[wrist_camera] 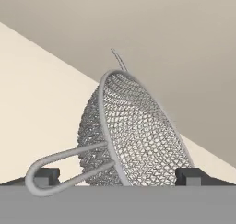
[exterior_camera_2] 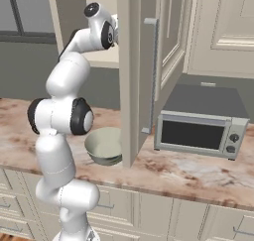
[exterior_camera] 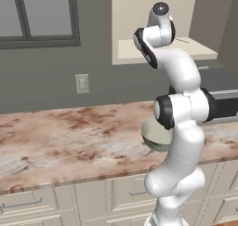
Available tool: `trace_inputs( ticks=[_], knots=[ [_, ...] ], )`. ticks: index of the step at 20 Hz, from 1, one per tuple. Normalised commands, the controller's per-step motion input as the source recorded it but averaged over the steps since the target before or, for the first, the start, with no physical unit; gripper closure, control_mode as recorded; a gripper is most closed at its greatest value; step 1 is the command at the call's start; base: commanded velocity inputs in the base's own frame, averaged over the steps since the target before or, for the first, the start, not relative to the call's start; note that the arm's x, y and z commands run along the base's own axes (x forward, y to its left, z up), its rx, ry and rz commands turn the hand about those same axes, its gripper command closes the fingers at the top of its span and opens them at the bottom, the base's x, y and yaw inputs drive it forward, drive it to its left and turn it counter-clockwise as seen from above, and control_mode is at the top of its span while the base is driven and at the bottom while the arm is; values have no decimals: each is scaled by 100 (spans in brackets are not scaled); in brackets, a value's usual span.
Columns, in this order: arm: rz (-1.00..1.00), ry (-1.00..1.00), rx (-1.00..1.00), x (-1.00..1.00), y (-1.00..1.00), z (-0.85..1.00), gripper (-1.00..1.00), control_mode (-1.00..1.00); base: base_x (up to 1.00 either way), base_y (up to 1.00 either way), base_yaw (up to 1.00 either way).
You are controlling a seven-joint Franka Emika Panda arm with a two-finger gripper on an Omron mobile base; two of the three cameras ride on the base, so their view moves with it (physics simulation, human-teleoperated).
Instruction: Open the cabinet and setup a tea strainer by placing it in the bowl upright.
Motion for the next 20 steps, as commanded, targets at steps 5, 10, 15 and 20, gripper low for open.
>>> trace_inputs(
  ticks=[5,10,15,20],
  knots=[
    [1,0,0,22,0,-2,-100,-100,0,0,0],
    [4,0,0,13,-1,-1,-100,-100,0,0,0],
    [4,0,0,0,0,0,100,-100,0,0,0],
    [4,0,0,0,0,0,100,-100,0,0,0]
  ],
)
